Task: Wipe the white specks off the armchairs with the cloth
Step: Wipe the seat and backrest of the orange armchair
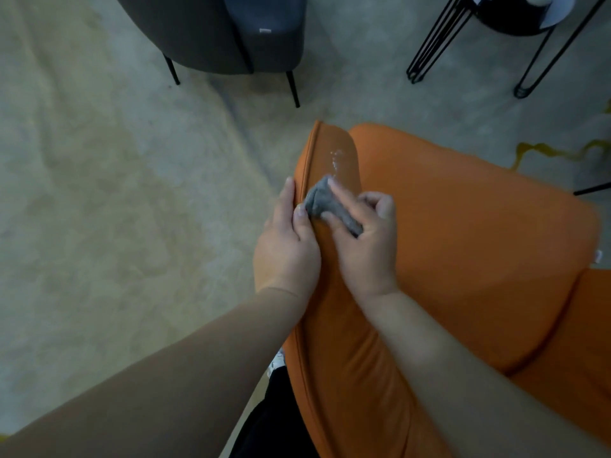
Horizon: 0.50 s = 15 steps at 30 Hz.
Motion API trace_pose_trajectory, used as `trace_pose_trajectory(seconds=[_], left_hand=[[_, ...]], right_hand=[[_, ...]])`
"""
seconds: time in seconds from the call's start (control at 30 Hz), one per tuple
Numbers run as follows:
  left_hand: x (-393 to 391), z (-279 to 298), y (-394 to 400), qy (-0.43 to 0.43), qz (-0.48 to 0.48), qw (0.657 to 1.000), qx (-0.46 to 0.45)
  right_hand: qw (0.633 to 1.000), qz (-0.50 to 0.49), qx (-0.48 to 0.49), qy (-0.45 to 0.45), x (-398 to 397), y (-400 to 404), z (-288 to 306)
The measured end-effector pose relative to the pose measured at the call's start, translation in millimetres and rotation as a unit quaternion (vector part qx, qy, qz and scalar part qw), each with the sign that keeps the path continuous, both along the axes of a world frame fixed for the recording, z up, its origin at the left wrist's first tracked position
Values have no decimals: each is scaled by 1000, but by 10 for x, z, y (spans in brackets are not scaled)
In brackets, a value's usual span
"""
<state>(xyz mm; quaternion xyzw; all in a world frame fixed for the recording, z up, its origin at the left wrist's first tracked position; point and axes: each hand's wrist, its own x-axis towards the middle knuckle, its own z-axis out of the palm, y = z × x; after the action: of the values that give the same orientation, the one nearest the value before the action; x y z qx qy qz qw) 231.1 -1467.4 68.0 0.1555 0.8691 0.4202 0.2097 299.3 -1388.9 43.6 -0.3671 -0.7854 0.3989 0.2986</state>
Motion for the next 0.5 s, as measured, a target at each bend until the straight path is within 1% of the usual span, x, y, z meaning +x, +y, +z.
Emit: trace_pose_trajectory(seconds=[0.13, 0.27, 0.37, 0.5], left_hand=[[-3, -7, 18, 5, 2, 1000, -7], [-13, -21, 25, 31, -2, 999, -23], [-8, -34, 26, 28, 0, 999, -25], [10, -31, 30, 44, -6, 998, -48]], right_hand=[[1000, 20, -11, 13, 192, -148, -14], [1000, -6, -12, -6, -229, 195, -26], [999, -21, -35, -3, -425, 377, -65], [1000, 11, -7, 22, -162, 151, -36]])
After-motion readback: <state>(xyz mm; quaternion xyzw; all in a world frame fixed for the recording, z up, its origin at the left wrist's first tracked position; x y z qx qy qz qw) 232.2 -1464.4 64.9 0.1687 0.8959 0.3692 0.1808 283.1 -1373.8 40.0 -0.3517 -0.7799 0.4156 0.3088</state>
